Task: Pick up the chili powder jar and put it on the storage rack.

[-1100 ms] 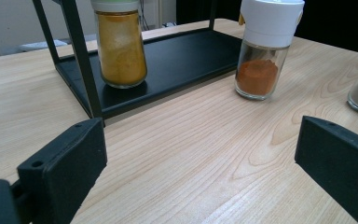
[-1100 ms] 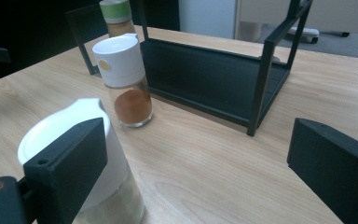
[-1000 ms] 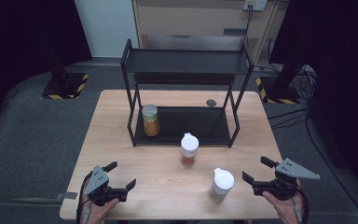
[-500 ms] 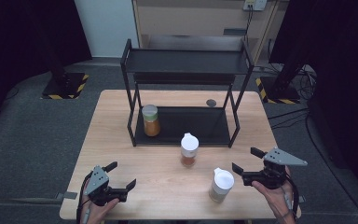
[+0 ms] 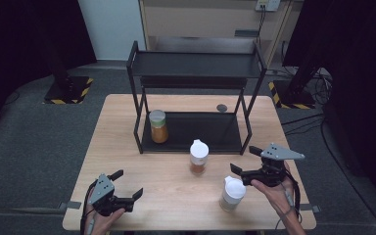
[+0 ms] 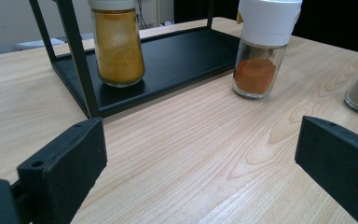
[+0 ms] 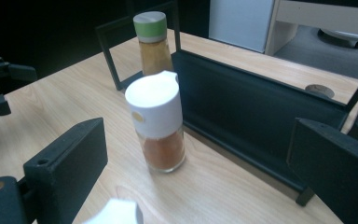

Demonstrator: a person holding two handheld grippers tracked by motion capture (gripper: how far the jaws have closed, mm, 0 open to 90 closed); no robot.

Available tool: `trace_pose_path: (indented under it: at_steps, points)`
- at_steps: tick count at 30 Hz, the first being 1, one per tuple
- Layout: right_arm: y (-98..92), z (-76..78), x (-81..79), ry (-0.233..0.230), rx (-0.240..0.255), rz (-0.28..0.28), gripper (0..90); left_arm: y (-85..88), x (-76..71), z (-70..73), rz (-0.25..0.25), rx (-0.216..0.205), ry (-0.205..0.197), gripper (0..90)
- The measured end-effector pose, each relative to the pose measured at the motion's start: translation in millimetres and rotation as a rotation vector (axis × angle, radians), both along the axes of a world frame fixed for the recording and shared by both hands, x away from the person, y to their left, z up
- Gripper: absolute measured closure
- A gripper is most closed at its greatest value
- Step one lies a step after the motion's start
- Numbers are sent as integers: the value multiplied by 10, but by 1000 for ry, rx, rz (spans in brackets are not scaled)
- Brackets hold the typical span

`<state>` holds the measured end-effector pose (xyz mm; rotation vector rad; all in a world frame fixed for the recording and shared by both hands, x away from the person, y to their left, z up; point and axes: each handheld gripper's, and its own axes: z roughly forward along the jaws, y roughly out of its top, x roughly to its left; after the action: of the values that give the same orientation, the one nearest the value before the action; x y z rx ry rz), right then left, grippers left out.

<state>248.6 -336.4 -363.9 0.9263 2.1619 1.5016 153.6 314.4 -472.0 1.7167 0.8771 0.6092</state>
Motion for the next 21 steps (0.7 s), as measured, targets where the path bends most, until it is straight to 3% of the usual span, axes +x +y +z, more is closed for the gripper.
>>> trace_pose_path:
  at_steps: [21]
  points:
    - [513,302,461,66,-110,115,57,11,6,-6,-1,-5,2,10]
